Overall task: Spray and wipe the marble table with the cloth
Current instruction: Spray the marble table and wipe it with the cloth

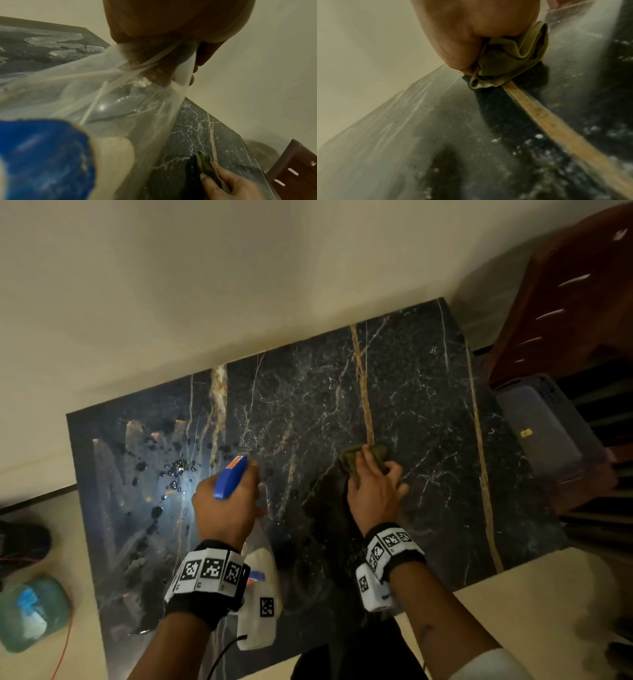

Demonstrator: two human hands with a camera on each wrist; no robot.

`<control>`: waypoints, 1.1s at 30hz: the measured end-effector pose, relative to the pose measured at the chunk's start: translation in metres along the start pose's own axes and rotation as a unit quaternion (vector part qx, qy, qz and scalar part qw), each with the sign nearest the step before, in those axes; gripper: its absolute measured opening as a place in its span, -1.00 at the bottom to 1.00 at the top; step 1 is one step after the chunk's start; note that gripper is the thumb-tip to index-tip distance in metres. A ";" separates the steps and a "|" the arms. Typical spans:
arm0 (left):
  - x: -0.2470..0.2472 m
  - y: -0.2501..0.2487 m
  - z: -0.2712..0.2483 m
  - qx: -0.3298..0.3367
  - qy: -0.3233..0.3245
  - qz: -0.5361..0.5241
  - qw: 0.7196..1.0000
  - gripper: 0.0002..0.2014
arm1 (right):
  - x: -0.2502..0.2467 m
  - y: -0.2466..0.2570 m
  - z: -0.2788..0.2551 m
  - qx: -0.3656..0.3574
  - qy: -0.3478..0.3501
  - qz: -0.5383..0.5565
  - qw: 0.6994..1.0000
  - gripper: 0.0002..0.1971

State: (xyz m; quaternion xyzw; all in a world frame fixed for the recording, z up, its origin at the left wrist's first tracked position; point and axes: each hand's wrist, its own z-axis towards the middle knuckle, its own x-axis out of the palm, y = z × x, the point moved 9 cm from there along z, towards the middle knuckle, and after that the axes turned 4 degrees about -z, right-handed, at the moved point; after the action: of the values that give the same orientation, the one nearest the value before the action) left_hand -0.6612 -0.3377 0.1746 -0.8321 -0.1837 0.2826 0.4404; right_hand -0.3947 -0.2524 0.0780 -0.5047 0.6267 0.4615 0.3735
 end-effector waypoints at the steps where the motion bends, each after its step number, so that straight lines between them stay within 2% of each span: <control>1: 0.000 -0.002 0.001 0.004 0.000 -0.001 1.000 -0.73 | 0.003 0.011 -0.005 -0.008 0.009 0.008 1.000 -0.49; 5: 0.012 -0.010 0.006 0.008 0.014 0.008 1.000 -0.71 | 0.028 0.058 -0.028 -0.170 0.071 -0.026 0.983 -0.49; 7: 0.017 -0.015 0.009 0.011 0.019 0.012 1.000 -0.72 | 0.028 0.059 -0.025 -0.211 0.072 -0.031 0.974 -0.50; 9: 0.021 -0.019 0.012 0.018 0.022 0.023 0.999 -0.72 | 0.018 0.043 -0.011 -0.193 0.058 -0.025 0.979 -0.52; 13: 0.019 -0.022 0.016 0.037 0.029 0.038 0.998 -0.71 | -0.002 -0.002 0.019 -0.011 0.000 0.016 1.000 -0.50; 15: 0.015 -0.020 0.018 0.036 0.027 0.043 0.998 -0.71 | -0.004 0.005 0.016 0.020 -0.010 0.015 1.000 -0.49; 17: 0.014 -0.018 0.020 0.032 0.022 0.044 0.998 -0.70 | 0.002 0.027 0.008 -0.022 0.013 0.016 1.000 -0.49; 20: 0.016 -0.017 0.020 0.014 0.012 0.018 1.000 -0.68 | 0.021 0.061 -0.013 -0.178 0.053 -0.025 0.982 -0.49; 22: 0.020 -0.018 0.021 0.006 0.013 0.008 1.000 -0.67 | 0.021 0.062 -0.009 -0.227 0.056 -0.039 0.971 -0.51; 24: 0.022 -0.020 0.023 0.000 0.014 -0.003 1.000 -0.69 | 0.015 0.050 0.008 -0.209 0.055 -0.040 0.976 -0.51; 27: 0.020 -0.024 0.026 0.010 0.017 0.005 1.000 -0.69 | 0.000 0.023 0.033 -0.069 0.014 -0.003 0.997 -0.52; 29: 0.016 -0.025 0.027 0.018 0.015 0.012 1.000 -0.69 | -0.005 0.027 0.031 0.000 -0.019 0.010 1.000 -0.52; 31: 0.014 -0.025 0.027 0.013 0.012 0.000 1.000 -0.70 | -0.001 0.046 0.021 -0.010 -0.014 0.016 1.000 -0.51; 33: 0.015 -0.025 0.028 0.013 0.011 0.002 1.000 -0.70 | 0.012 0.073 0.010 -0.109 0.012 -0.009 0.994 -0.52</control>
State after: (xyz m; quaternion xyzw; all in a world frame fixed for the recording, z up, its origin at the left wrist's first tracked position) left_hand -0.6685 -0.2985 0.1787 -0.8295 -0.1736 0.2768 0.4529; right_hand -0.4686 -0.2414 0.0787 -0.5538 0.5724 0.5177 0.3124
